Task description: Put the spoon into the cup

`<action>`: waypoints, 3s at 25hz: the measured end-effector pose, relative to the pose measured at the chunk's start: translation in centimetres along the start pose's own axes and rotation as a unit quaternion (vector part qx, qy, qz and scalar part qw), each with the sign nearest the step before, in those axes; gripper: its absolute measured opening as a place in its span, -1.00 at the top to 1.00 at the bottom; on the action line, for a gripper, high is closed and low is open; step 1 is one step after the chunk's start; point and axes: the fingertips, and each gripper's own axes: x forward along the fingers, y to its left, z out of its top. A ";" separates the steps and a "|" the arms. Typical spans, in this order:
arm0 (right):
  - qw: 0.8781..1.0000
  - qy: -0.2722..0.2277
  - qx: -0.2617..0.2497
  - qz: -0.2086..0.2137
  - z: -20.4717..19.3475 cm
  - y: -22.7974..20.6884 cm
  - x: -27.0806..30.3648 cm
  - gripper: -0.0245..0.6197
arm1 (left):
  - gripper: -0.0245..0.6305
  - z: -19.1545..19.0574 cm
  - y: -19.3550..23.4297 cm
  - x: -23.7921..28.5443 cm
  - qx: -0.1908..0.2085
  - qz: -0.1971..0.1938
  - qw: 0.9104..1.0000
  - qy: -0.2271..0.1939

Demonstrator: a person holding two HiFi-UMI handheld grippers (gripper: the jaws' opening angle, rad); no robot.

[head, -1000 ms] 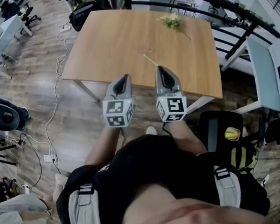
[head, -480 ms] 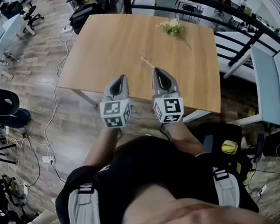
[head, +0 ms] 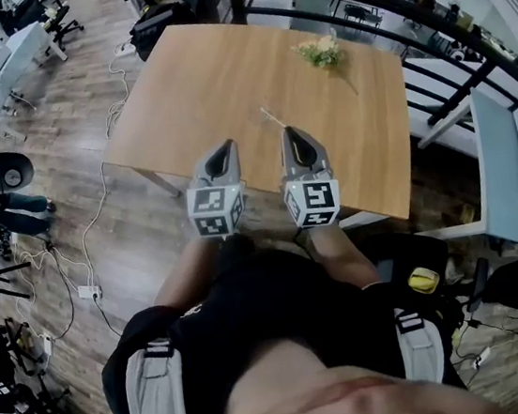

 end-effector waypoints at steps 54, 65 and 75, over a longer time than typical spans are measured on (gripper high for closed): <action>0.985 0.129 0.054 -0.096 -8.4 -7.3 22.2 0.90 | 0.89 -2.9 13.6 23.7 -0.031 -0.121 0.989 0.076; 0.978 0.186 0.061 -0.067 -12.8 -6.7 22.4 0.90 | 0.89 -3.6 14.6 23.6 -0.025 -0.104 0.990 0.087; 0.960 0.228 0.143 -0.079 -17.6 -7.5 22.0 0.90 | 0.89 -4.5 14.7 24.5 -0.021 -0.112 0.988 0.107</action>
